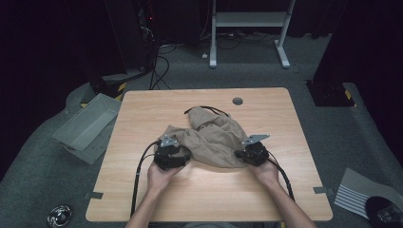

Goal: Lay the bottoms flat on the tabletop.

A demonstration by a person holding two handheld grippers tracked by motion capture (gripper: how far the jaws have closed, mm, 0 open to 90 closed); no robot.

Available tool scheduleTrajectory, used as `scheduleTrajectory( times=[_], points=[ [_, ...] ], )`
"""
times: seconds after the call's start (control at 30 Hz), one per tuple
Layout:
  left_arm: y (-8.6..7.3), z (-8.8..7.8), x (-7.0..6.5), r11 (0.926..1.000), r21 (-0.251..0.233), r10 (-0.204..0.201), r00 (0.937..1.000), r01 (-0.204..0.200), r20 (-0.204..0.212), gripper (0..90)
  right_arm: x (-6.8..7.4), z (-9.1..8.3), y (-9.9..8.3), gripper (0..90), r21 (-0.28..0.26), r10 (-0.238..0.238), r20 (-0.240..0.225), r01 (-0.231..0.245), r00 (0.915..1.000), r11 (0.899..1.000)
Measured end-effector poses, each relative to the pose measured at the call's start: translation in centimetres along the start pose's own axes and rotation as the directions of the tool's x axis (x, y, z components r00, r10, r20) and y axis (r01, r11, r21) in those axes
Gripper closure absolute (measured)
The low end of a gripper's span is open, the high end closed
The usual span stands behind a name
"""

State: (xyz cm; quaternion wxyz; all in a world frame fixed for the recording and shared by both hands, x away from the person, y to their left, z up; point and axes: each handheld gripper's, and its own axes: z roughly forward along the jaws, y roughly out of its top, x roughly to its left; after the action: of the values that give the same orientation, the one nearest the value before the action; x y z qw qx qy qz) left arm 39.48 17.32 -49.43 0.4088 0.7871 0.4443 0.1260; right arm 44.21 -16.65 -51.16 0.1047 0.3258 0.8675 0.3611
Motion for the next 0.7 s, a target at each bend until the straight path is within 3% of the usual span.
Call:
scheduleTrajectory(
  times=[0.1,0.3,0.43,0.5,0.7],
  points=[
    [0.2,-0.2,-2.2,0.9983,0.002,0.058,0.9968,-0.058,0.054,35.1,0.0,0.1,0.4,90.0,-0.006,0.01,-0.002,-0.011,0.9999,1.0],
    [1.0,1.6,-4.4,0.9941,0.017,0.106,0.9927,-0.107,0.057,35.0,0.3,0.2,0.6,90.0,-0.008,0.013,-0.011,-0.013,0.9999,1.0],
    [2.0,2.3,-6.7,0.9845,0.005,0.175,0.9832,-0.176,0.052,34.8,0.3,-0.2,0.6,90.0,-0.016,0.018,-0.019,-0.018,0.9997,1.0],
    [2.6,2.9,-7.3,0.9839,0.01,0.178,0.9823,-0.179,0.06,33.8,0.2,-0.3,0.7,90.0,-0.022,0.021,-0.024,-0.022,0.9995,1.0],
    [3.4,5.1,-8.0,0.9786,0.056,0.197,0.9799,-0.198,0.034,29.3,0.6,0.0,0.8,90.0,-0.015,0.018,-0.051,-0.018,0.9985,1.0]
  ],
)
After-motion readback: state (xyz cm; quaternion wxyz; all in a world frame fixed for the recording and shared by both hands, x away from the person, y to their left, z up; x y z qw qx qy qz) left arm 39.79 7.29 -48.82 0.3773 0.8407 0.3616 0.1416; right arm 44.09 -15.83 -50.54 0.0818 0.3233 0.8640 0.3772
